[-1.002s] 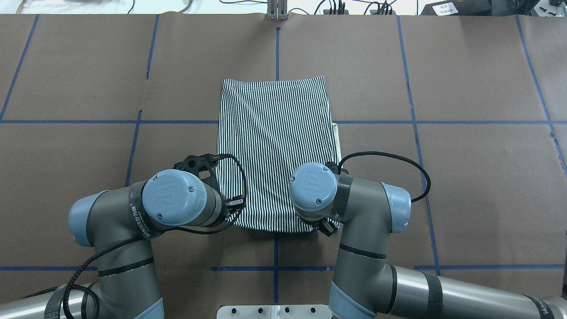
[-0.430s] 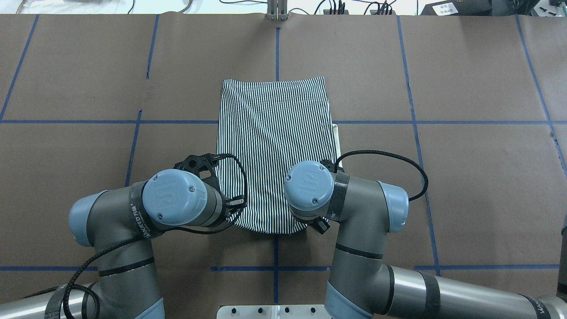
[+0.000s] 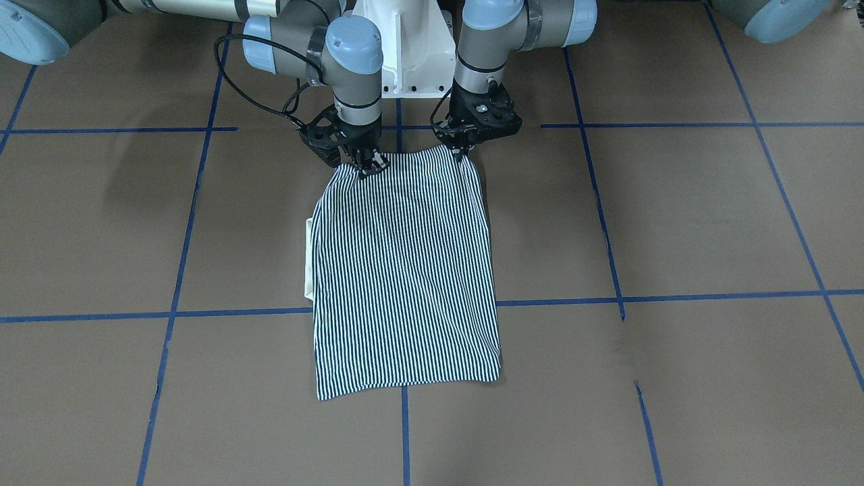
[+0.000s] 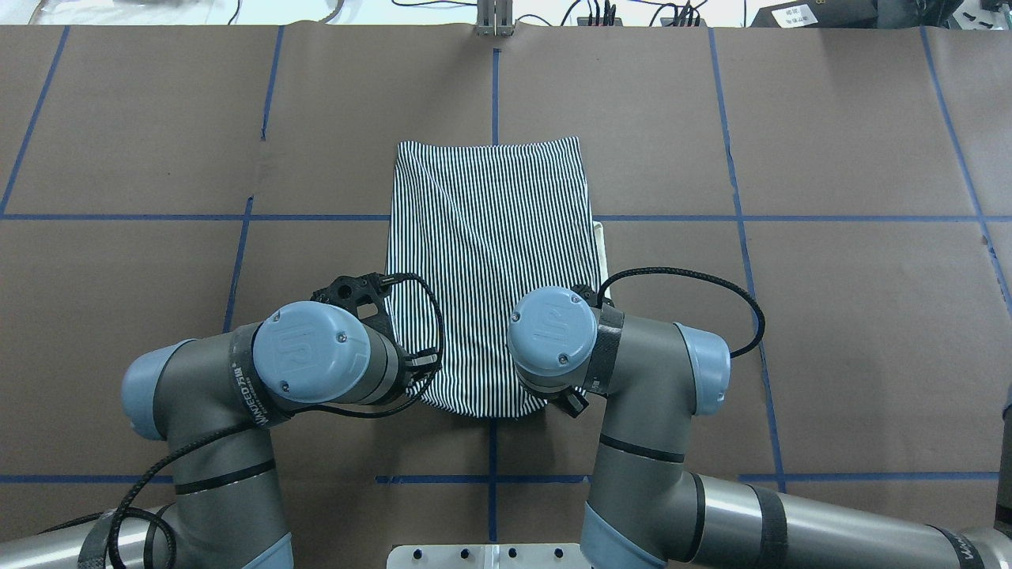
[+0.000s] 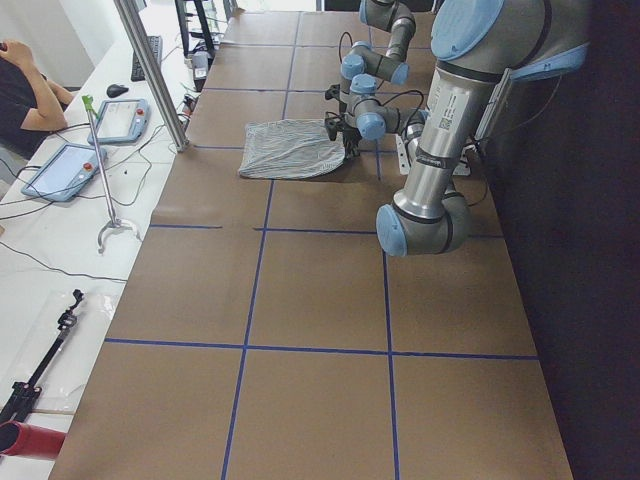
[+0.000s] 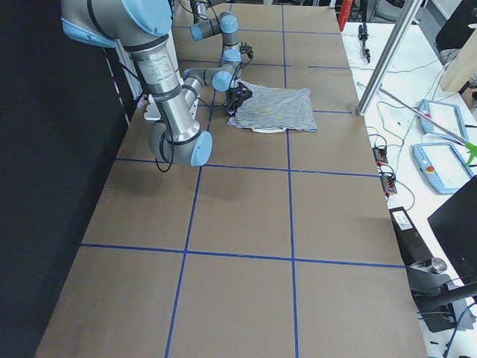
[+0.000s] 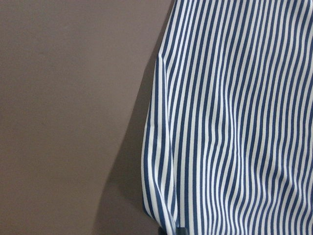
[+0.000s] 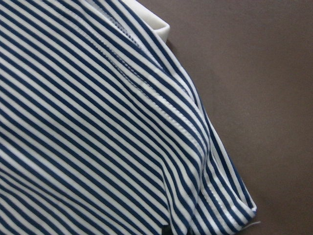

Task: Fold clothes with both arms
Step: 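Lift the near edge with both grippers and fold it away from the robot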

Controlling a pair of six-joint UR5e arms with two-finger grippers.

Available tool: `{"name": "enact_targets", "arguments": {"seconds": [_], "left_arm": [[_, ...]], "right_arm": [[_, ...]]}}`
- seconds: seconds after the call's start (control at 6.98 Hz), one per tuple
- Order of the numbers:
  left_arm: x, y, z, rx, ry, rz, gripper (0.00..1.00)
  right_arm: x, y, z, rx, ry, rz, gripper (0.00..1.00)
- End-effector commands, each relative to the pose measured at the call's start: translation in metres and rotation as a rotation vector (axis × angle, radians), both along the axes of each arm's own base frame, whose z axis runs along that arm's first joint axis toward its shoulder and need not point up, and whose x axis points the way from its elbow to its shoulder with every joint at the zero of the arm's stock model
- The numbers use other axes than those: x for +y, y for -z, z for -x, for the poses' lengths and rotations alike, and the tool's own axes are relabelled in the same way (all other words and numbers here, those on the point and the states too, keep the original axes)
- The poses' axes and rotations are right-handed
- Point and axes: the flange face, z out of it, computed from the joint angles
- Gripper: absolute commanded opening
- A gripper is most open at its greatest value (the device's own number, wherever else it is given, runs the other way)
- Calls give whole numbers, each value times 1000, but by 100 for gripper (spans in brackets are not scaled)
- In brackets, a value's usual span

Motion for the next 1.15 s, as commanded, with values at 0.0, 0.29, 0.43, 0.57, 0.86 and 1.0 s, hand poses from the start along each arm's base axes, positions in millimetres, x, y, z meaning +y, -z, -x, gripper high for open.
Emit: {"name": "enact_targets", "arguments": {"seconds": [0.0, 0.29, 0.43, 0.57, 0.86, 1.0], "left_arm": [[43, 15, 3, 36, -63, -9, 0], [94, 18, -14, 46, -109, 50, 0], [98, 17, -14, 47, -97, 73, 0], [98, 20, -8, 56, -94, 77, 0], [75, 13, 4, 48, -26, 105, 0], [57, 12, 10, 45, 11, 109, 0]], "right_arm": [[19, 13, -34, -61, 16, -16, 0], [74, 18, -40, -102, 95, -24, 0], [87, 18, -31, -98, 117, -26, 0], [84, 16, -28, -94, 119, -47, 0], [54, 17, -39, -92, 97, -90, 0], [36, 21, -48, -94, 89, -118, 0]]}}
